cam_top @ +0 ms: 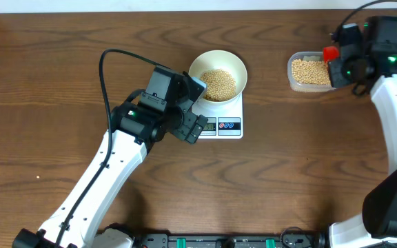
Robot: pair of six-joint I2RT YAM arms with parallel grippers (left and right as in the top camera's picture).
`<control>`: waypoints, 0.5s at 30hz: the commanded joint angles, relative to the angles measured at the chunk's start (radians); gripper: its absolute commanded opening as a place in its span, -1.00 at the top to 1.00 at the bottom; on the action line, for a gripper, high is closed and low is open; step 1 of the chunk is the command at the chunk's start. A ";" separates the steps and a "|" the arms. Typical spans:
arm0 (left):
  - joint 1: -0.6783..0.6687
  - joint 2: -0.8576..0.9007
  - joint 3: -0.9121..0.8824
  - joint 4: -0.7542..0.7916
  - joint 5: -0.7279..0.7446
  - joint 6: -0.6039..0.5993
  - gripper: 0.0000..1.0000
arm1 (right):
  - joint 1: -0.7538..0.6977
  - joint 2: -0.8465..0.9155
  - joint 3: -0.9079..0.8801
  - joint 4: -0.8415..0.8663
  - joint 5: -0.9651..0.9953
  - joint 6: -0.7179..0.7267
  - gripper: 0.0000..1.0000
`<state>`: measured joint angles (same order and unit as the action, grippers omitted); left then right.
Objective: Scoop item into bowl and weigh 50g on scale
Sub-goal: 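Dip the red scoop into the tub for a small amount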
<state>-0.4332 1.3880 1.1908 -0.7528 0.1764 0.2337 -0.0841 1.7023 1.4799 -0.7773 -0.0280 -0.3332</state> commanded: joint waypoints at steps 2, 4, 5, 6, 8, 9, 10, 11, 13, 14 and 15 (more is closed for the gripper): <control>0.001 0.006 0.002 -0.002 -0.009 0.002 -0.86 | 0.085 -0.016 0.010 -0.002 0.221 -0.063 0.98; 0.001 0.006 0.002 -0.002 -0.009 0.002 -0.86 | 0.119 -0.016 0.010 -0.001 0.273 -0.087 0.98; 0.001 0.006 0.002 -0.002 -0.009 0.002 -0.86 | 0.126 -0.016 0.010 -0.001 0.273 -0.092 0.98; 0.001 0.006 0.002 -0.002 -0.009 0.002 -0.86 | 0.125 -0.016 0.011 0.000 0.270 -0.091 0.98; 0.001 0.006 0.002 -0.002 -0.009 0.002 -0.86 | 0.122 -0.016 0.010 0.000 0.242 -0.091 0.98; 0.001 0.006 0.002 -0.002 -0.009 0.002 -0.86 | 0.120 -0.016 0.010 0.004 0.214 -0.091 0.98; 0.001 0.006 0.002 -0.002 -0.009 0.002 -0.87 | 0.118 -0.016 0.010 0.007 0.191 -0.090 0.98; 0.001 0.006 0.002 -0.002 -0.009 0.002 -0.86 | 0.117 -0.016 0.011 0.012 0.153 -0.090 0.98; 0.001 0.006 0.002 -0.002 -0.009 0.002 -0.87 | 0.117 -0.016 0.013 0.037 0.030 -0.067 0.98; 0.001 0.006 0.002 -0.002 -0.009 0.002 -0.86 | 0.117 -0.016 0.018 0.054 -0.058 -0.042 0.98; 0.001 0.006 0.002 -0.002 -0.009 0.002 -0.86 | 0.117 -0.016 0.027 0.072 -0.146 -0.006 0.98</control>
<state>-0.4332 1.3880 1.1908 -0.7528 0.1764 0.2337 0.0322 1.7023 1.4803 -0.7288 0.0498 -0.3985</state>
